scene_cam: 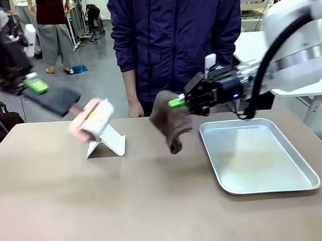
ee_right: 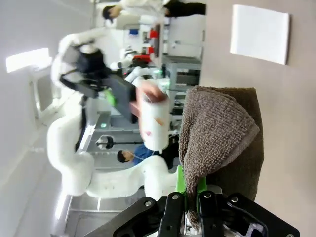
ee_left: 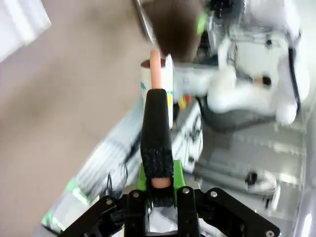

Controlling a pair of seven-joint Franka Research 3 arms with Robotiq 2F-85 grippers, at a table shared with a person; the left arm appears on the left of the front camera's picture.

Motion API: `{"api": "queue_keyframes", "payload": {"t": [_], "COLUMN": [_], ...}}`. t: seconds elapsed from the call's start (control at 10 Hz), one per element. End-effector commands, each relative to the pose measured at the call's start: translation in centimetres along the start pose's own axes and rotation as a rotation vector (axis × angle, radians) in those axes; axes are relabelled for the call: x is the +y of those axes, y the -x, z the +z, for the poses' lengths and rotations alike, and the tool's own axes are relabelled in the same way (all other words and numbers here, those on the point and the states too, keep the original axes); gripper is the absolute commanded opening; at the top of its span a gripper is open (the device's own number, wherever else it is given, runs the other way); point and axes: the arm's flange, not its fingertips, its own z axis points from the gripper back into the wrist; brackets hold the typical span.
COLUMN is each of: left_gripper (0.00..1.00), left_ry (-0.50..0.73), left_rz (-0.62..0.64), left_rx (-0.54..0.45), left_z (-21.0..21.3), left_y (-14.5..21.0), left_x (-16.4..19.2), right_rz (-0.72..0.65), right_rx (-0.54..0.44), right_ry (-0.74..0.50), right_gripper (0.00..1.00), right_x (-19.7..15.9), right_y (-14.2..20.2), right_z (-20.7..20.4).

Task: Clean the surface of the table.
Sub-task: Return the Lint Roller and towel to their original positions.

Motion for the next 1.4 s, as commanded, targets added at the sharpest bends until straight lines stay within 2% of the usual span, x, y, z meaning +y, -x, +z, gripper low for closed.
{"api": "queue_keyframes", "payload": {"t": [0.0,0.2,0.3,0.5,0.9,1.0,1.1,1.3], "left_gripper": [0.22,0.22,0.22,0.22,0.22,0.22,0.22,0.22], "left_ry": [-0.104,-0.182,-0.187,-0.175,-0.181,-0.131,-0.175,-0.175], "left_rz": [0.175,0.256,0.269,0.233,0.215,0.175,0.247,0.247], "left_rx": [-0.222,-0.278,-0.241,-0.124,-0.083,-0.04,-0.101,-0.101], "left_z": [0.2,0.1,0.0,-1.5,-3.2,-3.5,-3.6,-3.6], "left_y": [-3.2,-5.9,-6.8,-8.5,-9.6,-9.5,-9.2,-9.2], "left_x": [-0.7,0.6,1.8,3.6,4.5,4.3,4.8,4.8], "right_rz": [-0.07,-0.084,-0.104,-0.179,-0.273,-0.291,-0.247,-0.247], "right_rx": [-0.116,-0.272,-0.285,-0.254,-0.29,-0.28,-0.268,-0.268], "right_ry": [0.103,0.254,0.255,0.265,0.332,0.334,0.305,0.305], "right_gripper": [0.08,0.08,0.08,0.08,0.08,0.08,0.08,0.08], "right_x": [-0.3,-1.7,-2.5,-4.7,-7.5,-7.5,-8.5,-8.5], "right_y": [-1.8,-2.3,-2.4,-3.3,-4.2,-4.2,-3.1,-3.1], "right_z": [-2.6,-2.9,-2.5,-2.7,-2.7,-2.6,-2.5,-2.5]}}
